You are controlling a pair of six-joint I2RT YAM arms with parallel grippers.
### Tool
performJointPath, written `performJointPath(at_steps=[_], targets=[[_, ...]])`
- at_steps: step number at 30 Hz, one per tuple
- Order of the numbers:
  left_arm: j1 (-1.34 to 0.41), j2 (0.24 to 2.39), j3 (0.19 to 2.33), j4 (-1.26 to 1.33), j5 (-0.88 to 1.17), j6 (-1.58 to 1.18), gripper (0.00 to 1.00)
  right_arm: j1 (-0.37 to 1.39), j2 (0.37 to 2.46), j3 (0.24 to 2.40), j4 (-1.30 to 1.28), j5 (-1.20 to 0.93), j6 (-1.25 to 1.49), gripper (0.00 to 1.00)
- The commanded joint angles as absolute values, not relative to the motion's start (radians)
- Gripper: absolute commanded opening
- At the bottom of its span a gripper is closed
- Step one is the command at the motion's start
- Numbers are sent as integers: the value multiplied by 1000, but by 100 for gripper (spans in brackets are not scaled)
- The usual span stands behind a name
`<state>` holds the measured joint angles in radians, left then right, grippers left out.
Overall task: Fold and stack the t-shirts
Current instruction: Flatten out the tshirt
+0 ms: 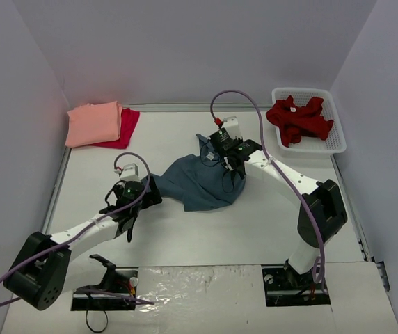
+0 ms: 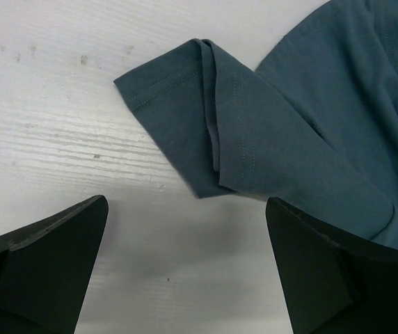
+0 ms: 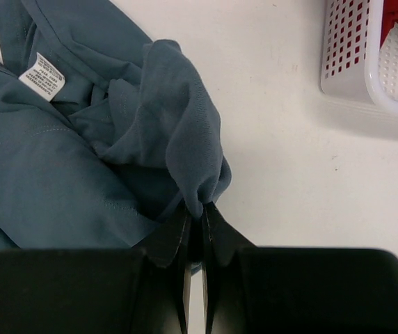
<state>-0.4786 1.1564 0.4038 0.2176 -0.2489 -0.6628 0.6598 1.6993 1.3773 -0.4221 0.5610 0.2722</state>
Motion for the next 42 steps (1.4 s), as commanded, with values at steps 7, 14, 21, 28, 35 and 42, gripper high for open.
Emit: performJointPath(at_steps=[7, 14, 21, 28, 35, 42], targets=[[-480, 1262, 508, 341, -210, -666, 93, 652, 1700, 1367, -402, 571, 273, 0], [-482, 1310, 552, 353, -193, -663, 85, 644, 1704, 1351, -391, 566, 262, 0], [-482, 1414, 561, 383, -176, -681, 74, 632, 1706, 1345, -379, 554, 252, 0], [-482, 1471, 555, 426, -166, -692, 73, 615, 1712, 1325, -364, 551, 244, 0], [-482, 1456, 575, 407, -172, -675, 69, 606, 1718, 1319, -356, 538, 239, 0], [-480, 1482, 606, 402, -150, -667, 35, 606, 1723, 1321, -354, 534, 238, 0]])
